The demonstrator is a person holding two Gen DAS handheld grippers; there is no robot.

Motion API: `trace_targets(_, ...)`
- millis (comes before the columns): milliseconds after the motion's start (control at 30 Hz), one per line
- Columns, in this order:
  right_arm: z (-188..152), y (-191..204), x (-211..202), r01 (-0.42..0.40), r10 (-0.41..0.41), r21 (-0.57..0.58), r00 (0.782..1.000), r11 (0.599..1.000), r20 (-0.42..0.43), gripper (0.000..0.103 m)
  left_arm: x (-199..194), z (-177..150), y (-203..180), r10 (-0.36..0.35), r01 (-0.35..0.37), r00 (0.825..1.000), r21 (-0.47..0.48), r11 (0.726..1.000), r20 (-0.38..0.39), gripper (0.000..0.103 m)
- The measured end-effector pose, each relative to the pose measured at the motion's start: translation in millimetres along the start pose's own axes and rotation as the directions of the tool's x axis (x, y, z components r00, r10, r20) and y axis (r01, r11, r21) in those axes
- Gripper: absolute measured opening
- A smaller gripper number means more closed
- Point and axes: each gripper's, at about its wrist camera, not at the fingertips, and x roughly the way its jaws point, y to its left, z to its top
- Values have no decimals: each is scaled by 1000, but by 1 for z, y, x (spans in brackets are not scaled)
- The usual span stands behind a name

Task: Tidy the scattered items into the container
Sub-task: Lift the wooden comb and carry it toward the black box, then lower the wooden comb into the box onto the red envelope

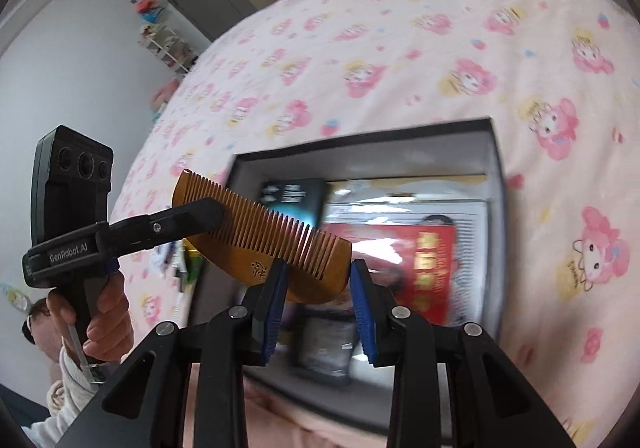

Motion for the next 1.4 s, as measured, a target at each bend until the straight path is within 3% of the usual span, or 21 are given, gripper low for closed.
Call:
trace_targets(233,-1,-43,17,27,-27,30,1000,999,-4,29,36,-9,23,9,-13,998,-68,998,-59,26)
trace_targets(300,-3,-39,24,56,-56,-4,998,998,-6,29,47,-12,30,10,-17,997,-88,996,-75,18)
trace_targets(433,-5,-22,36,107,-108,-98,994,989,-6,29,67,-17,43,13,-27,994,-125,992,-109,18)
trace_targets(567,-8,-18,44,150,-153,-139,988,979,-7,29,63,-18,41,136,-144,986,-89,985,-93,18)
trace_targets(667,-10,-19,41,185,-187,-150,982,971,3,29,53,-19,29,254,-255,966,-27,966,-50,18)
trace_targets(733,-12,-20,40,209,-210,-158,978,965,10,29,51,-21,24,271,-272,962,-8,962,-41,18)
trace_targets(800,-13,-20,38,232,-233,-165,972,959,18,29,54,-24,21,254,-254,965,6,967,-65,18)
trace_targets(867,-14,-21,37,256,-255,-172,967,951,25,29,63,-28,14,271,-267,957,45,963,-105,18)
trace_targets(1067,-24,-16,36,298,-306,-244,952,923,6,30,81,-39,6,387,-365,907,148,919,-166,18)
trace_targets(1167,-26,-12,40,299,-316,-284,949,911,-13,31,84,-42,10,383,-361,904,140,922,-189,18)
trace_targets(1267,-32,-8,40,289,-316,-329,948,899,-31,40,87,-45,9,387,-362,900,149,920,-202,18)
trace_targets(1400,-35,-3,46,255,-295,-362,954,897,-59,40,89,-48,9,392,-365,897,156,918,-205,18)
